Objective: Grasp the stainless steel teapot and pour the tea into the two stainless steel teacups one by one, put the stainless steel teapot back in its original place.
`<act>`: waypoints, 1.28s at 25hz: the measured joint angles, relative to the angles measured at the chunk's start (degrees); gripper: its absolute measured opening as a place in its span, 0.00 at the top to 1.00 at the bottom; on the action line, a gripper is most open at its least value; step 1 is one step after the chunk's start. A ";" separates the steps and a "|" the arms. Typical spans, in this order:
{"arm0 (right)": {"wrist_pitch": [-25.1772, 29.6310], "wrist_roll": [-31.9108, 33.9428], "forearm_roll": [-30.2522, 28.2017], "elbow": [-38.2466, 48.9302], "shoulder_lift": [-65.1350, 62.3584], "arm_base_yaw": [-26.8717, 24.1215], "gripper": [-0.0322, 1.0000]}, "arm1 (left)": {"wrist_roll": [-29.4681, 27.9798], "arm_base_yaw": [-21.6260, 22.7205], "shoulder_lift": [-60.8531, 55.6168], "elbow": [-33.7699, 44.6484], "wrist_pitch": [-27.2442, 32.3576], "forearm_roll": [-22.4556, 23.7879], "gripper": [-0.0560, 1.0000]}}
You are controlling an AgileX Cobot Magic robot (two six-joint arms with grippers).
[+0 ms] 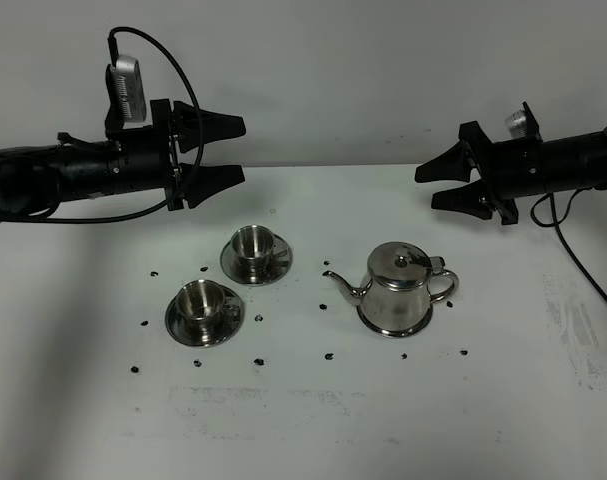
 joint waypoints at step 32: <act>2.37 3.22 -48.26 -16.04 -17.54 1.19 0.49 | 4.21 -0.11 -31.01 3.12 -23.33 50.53 0.36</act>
